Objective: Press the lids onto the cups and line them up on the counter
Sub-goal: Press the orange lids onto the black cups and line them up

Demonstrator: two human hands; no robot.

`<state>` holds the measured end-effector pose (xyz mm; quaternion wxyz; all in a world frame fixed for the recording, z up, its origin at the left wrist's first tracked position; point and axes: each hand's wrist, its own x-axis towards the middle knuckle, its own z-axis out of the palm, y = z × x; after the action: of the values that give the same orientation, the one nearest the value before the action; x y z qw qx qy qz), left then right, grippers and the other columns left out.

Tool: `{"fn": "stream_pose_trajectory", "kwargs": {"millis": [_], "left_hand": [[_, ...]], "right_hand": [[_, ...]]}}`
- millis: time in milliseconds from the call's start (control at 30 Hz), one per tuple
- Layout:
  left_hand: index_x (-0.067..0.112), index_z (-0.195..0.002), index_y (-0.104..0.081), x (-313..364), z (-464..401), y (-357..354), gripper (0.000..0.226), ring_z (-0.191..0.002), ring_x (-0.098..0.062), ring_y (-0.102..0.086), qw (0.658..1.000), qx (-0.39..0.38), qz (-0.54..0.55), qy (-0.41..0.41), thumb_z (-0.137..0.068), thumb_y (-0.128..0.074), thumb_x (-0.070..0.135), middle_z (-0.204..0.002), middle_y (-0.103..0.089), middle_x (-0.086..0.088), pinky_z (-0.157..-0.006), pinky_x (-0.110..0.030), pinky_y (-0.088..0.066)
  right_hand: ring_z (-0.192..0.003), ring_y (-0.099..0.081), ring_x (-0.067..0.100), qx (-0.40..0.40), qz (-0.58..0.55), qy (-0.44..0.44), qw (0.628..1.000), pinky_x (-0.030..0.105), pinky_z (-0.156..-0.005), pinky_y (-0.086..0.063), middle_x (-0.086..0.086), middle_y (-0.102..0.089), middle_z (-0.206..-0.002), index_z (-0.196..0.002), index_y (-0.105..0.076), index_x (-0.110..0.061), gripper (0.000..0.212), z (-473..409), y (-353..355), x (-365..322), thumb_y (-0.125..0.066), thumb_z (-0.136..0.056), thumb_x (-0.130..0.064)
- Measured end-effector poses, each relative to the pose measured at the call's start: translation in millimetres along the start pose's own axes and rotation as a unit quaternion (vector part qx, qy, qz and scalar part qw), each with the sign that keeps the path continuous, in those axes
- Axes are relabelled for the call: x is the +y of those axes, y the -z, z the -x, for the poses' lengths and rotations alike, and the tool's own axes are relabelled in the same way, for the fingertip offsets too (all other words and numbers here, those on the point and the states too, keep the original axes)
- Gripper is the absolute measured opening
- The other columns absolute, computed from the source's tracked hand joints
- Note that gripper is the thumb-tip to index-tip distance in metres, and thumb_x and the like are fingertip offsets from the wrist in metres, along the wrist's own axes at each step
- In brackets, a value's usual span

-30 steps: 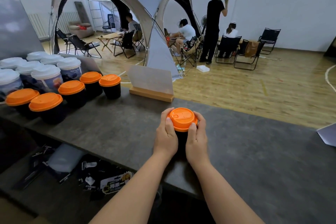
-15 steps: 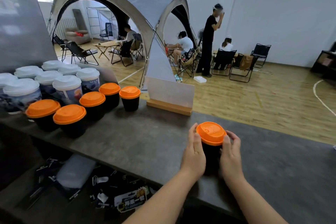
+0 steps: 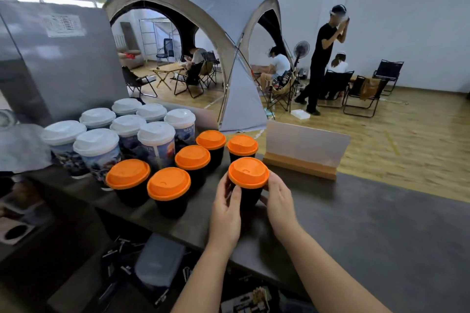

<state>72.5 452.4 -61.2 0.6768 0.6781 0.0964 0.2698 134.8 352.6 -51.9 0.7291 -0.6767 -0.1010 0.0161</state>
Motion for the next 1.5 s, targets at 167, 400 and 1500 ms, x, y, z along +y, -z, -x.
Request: {"fn": "stream_pose_trajectory", "kwargs": {"millis": [167,400,1500], "left_hand": [[0.029,-0.149,-0.035,-10.8,-27.6,17.0,0.043,-0.137,0.006,-0.034,0.999,0.001,0.016,0.032,-0.106,-0.037,0.026,-0.147,-0.040,0.021,-0.113,-0.017,-0.027],[0.023,-0.154,-0.031,-18.0,-39.2,22.0,0.046,-0.143,-0.002,-0.028,0.997,-0.004,0.035,0.064,-0.108,-0.030,0.028,-0.156,-0.034,0.011,-0.115,-0.022,-0.023],[0.021,-0.106,-0.066,63.3,32.4,-92.6,0.036,-0.102,-0.018,-0.064,0.978,-0.129,0.053,0.153,-0.104,-0.030,0.022,-0.105,-0.072,-0.002,-0.081,-0.027,-0.046]], "right_hand": [[-0.110,-0.063,0.016,0.023,-0.001,-0.007,1.000,0.046,-0.097,-0.051,-0.003,-0.068,-0.113,-0.121,-0.060,-0.022,0.031,-24.3,-34.8,6.6,-0.039,-0.103,-0.037],[-0.112,-0.061,0.010,0.044,0.015,-0.017,0.999,0.044,-0.102,-0.049,-0.004,-0.068,-0.116,-0.124,-0.061,-0.019,0.034,-26.6,-48.9,16.9,-0.037,-0.104,-0.034],[-0.089,-0.064,0.021,0.246,0.060,0.009,0.967,0.027,-0.074,-0.050,0.008,-0.067,-0.101,-0.098,-0.064,-0.026,0.030,64.1,138.9,-13.7,-0.035,-0.105,-0.024]]}}
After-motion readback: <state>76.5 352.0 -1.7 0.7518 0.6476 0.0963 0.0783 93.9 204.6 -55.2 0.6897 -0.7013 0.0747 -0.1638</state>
